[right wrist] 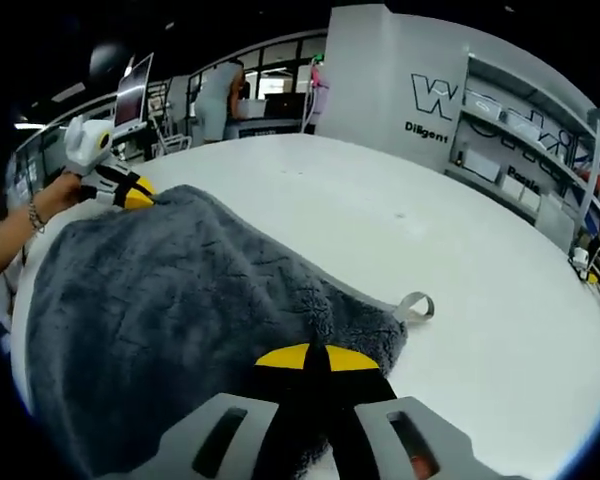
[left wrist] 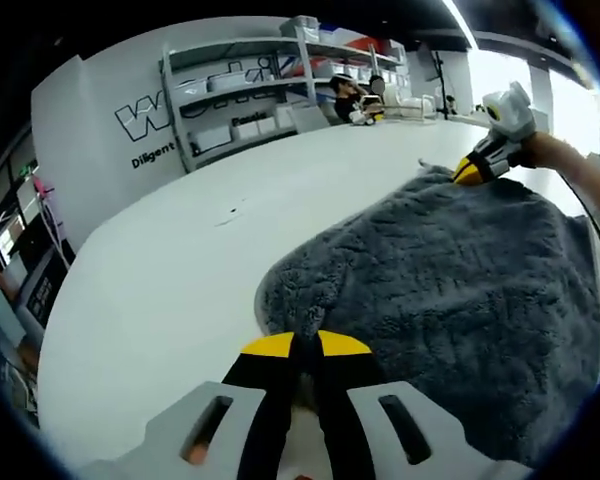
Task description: Open the folded towel by lifting each exposed corner and separating the folded layers until the towel lies flat within the target outline without major curled edges
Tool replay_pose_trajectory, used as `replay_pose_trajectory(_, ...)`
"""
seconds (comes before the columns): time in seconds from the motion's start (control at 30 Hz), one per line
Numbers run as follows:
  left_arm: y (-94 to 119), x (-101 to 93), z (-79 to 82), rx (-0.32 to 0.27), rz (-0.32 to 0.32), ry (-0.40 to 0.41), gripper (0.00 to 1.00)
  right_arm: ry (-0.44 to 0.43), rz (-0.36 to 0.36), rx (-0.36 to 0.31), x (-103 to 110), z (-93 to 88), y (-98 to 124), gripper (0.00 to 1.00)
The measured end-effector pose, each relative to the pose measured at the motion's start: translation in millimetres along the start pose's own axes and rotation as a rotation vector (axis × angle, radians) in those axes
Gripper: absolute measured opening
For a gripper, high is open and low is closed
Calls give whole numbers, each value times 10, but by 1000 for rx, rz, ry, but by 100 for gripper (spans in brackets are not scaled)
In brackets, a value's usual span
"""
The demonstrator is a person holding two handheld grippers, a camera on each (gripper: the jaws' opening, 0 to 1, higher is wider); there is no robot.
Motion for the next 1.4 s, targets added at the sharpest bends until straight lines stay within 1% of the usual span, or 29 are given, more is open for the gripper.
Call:
replay_pose_trajectory(0.1,74,107,-67,6,9,-10,6,13,14,-3,99,59,-43,0)
replay_pose_trajectory(0.37,288,346,-260,-2,36,38,6,52,58,-17,434,207,-127,0)
replay_pose_trajectory(0.5,414,480,-363,13,62,48,6,74,76,-27,615,305,-201,0)
replay_pose_trajectory(0.57,469,506,-406,18,71,51,6,83,84,-32,690,350,-233,0)
replay_pose_trajectory(0.8,652,691,-551,47,108,38,6,103,123,-47,942,463,-287,0)
replay_pose_trajectory(0.97,720,758,-613,27,105,52,6,119,130,-49,1035,496,-297,0)
replay_pose_trajectory(1.07,734,776,-633,1,106,78,7,119,130,-43,1044,507,-296,1)
replay_pose_trajectory(1.13,732,767,-636,-10,110,79,7,112,133,-36,1039,520,-296,2)
replay_pose_trajectory(1.17,735,762,-629,-12,115,72,8,110,130,-34,1035,522,-284,4)
replay_pose_trajectory(1.23,755,771,-608,-10,143,72,13,108,126,-40,1031,536,-245,7)
replay_pose_trajectory(1.3,788,731,-591,-10,145,90,21,108,131,-48,1039,556,-191,13)
replay_pose_trajectory(1.37,825,664,-544,-61,119,149,32,129,108,-58,1028,580,-134,19)
replay_pose_trajectory(1.4,854,627,-525,-83,106,171,36,152,94,-62,1017,594,-102,22)
Point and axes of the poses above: the point that each gripper's makers call its tool centre point, and the gripper's own axes: y roughly backward along the fingers, x roughly to its left, z roughly out of its top, the point moved 4 cm from there along y, roughly backward along the fingers, and after that the axes turned 10 degrees about -z, right-handed, at the moved point
